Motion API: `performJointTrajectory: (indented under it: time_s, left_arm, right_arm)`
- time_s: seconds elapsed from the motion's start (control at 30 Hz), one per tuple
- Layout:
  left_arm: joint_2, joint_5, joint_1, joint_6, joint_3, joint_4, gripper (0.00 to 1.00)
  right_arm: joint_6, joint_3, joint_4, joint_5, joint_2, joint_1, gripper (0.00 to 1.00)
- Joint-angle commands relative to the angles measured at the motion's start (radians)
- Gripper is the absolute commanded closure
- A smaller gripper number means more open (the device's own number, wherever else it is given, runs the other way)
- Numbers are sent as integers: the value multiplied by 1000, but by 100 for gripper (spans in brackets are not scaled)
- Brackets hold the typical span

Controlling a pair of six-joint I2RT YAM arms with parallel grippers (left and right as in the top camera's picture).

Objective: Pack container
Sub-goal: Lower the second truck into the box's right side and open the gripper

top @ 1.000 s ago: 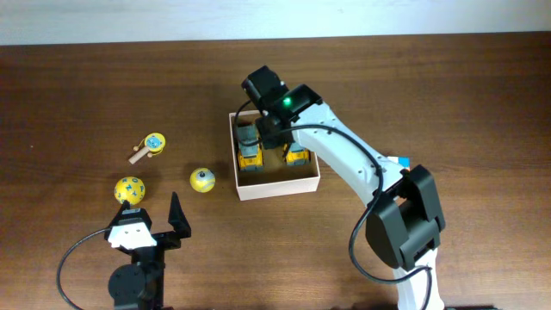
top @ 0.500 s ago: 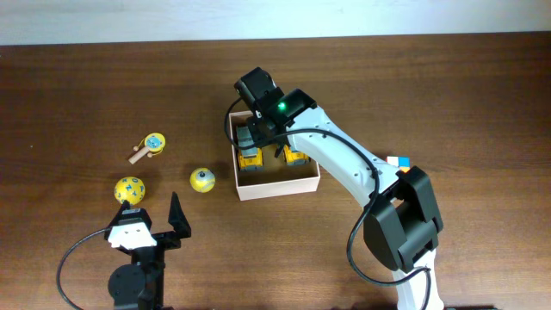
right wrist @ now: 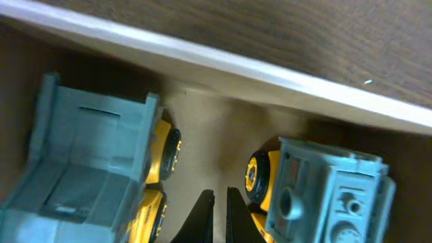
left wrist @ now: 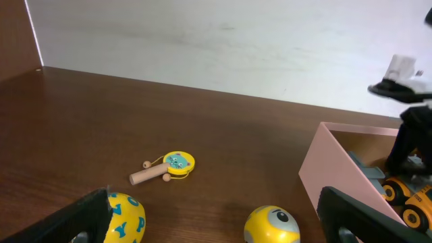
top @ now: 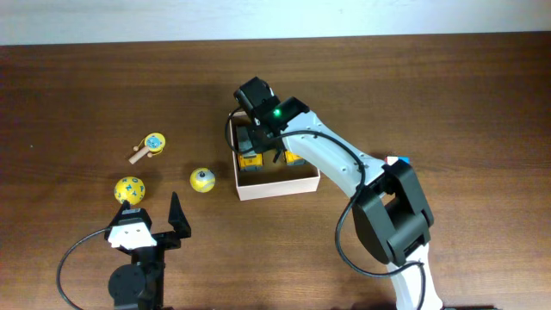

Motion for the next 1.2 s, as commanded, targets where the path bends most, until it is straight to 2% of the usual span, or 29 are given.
performJointTrajectory:
  time_s: [0.0,1.17]
  left_arm:
    - [3,14,6,16,-7,3,1]
    - [3,14,6,16,-7,3,1]
  right_arm:
    - [1,-9,10,-1,33,5,96]
    - [-36,-35,6,59,35,-60,96]
